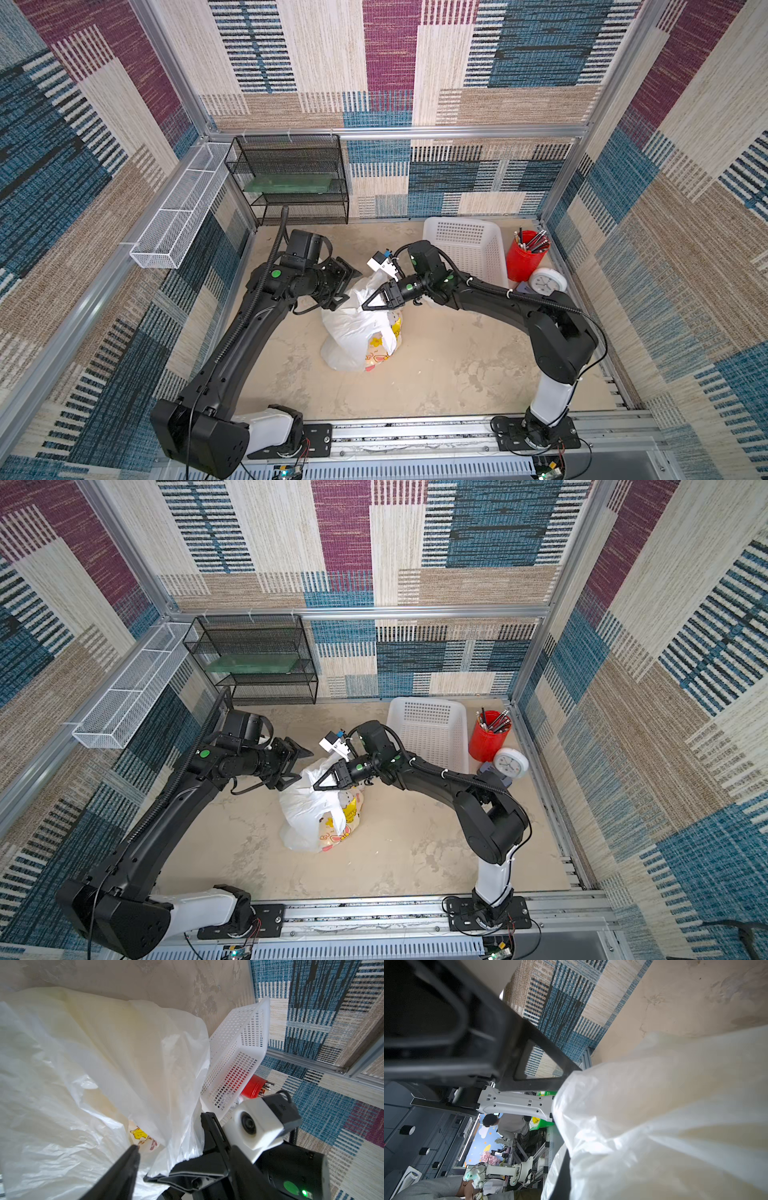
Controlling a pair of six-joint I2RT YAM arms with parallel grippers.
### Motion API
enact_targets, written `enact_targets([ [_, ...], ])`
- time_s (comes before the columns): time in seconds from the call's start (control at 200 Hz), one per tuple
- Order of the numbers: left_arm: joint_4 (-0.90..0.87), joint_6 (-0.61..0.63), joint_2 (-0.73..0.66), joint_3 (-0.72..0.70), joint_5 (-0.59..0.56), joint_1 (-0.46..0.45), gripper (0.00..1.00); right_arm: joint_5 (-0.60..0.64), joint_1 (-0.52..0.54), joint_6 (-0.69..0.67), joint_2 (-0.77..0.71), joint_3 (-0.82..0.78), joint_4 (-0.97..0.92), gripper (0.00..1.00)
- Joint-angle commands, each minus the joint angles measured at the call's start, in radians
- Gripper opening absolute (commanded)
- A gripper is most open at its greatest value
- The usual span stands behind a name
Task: Place the banana into a plastic bag & tie a knot
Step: Cross the plastic bag at the center of the board.
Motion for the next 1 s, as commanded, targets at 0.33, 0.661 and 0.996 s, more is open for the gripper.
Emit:
enact_targets([
  [0.33, -0.076, -0.231, -0.239, -0.218, 0.067, 0.012, 0.56, -0.01, -0.004, 0.04, 0.006, 0.005, 0.056, 0.0],
  [0.661, 0.235, -0.54, -0.291, -0.365, -0.011, 0.01, 0.51, -0.001, 0.023, 0.074, 0.014, -0.003, 0.102, 0.0],
  [0.996, 0.215, -0.579, -0.264, -0.377, 0.031, -0.009, 0.38, 0.025, 0.025, 0.125, 0.008, -0.026, 0.181, 0.0],
])
